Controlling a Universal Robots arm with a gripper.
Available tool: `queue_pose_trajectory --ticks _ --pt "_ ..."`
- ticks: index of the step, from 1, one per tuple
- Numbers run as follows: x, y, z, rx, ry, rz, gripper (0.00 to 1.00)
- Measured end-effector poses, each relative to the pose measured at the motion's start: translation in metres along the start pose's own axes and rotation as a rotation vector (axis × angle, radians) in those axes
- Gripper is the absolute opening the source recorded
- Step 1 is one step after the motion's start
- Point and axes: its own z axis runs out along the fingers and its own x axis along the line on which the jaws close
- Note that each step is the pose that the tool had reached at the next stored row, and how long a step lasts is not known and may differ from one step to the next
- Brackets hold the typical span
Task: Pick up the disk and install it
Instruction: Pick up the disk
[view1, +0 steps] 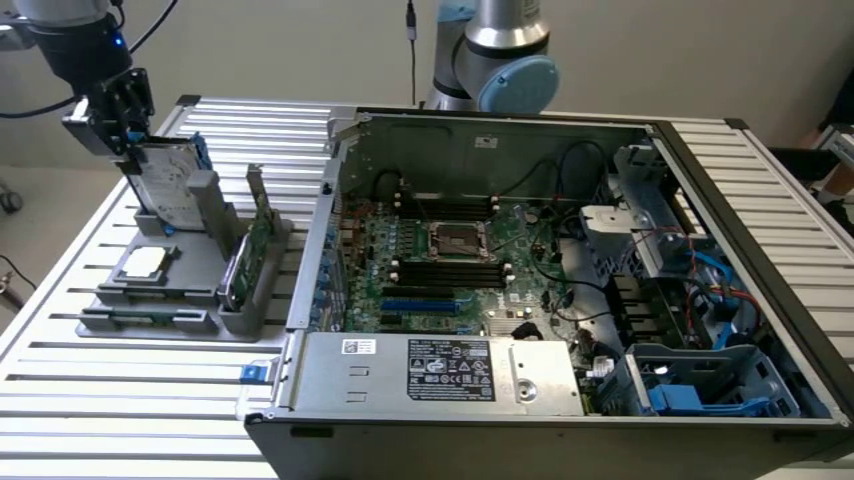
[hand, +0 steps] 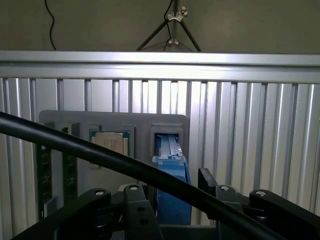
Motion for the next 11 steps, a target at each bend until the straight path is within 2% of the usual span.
queue_pose_trajectory --ticks 4,5,11 --pt "-0.0001 0.0000 0.0000 0.0001 0.0000 0.000 0.49" --pt "-0.0001 0.0000 0.0000 0.0000 0.0000 0.000 0.41" --pt "-0.0001 0.0000 0.0000 -0.0001 0.0000 0.000 0.39"
